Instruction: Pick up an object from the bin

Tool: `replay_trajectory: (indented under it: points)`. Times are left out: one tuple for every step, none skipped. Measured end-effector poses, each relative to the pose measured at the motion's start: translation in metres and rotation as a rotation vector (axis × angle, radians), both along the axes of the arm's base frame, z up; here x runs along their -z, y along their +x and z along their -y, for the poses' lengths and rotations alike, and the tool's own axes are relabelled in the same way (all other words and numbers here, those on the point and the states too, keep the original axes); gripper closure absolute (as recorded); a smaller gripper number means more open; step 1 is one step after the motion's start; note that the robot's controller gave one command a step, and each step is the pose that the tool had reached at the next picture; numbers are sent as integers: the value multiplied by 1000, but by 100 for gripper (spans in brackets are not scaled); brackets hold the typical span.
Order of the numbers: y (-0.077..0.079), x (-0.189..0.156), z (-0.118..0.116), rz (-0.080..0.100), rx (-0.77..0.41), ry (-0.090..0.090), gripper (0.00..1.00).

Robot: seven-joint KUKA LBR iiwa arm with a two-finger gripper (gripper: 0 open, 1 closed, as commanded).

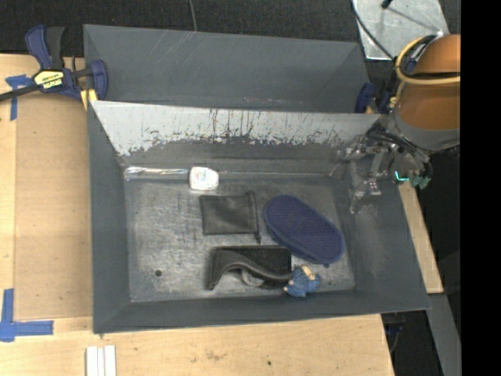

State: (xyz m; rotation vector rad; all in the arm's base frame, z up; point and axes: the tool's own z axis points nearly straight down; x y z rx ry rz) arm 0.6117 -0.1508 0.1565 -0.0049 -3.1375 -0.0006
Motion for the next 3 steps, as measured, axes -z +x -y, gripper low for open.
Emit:
replay_trajectory:
  points:
    - [-36,77,-70,11,-7,-4,0]
    - [-37,74,-67,1,-2,-3,100]
    - [-41,-78,-54,17,-139,-4,100]
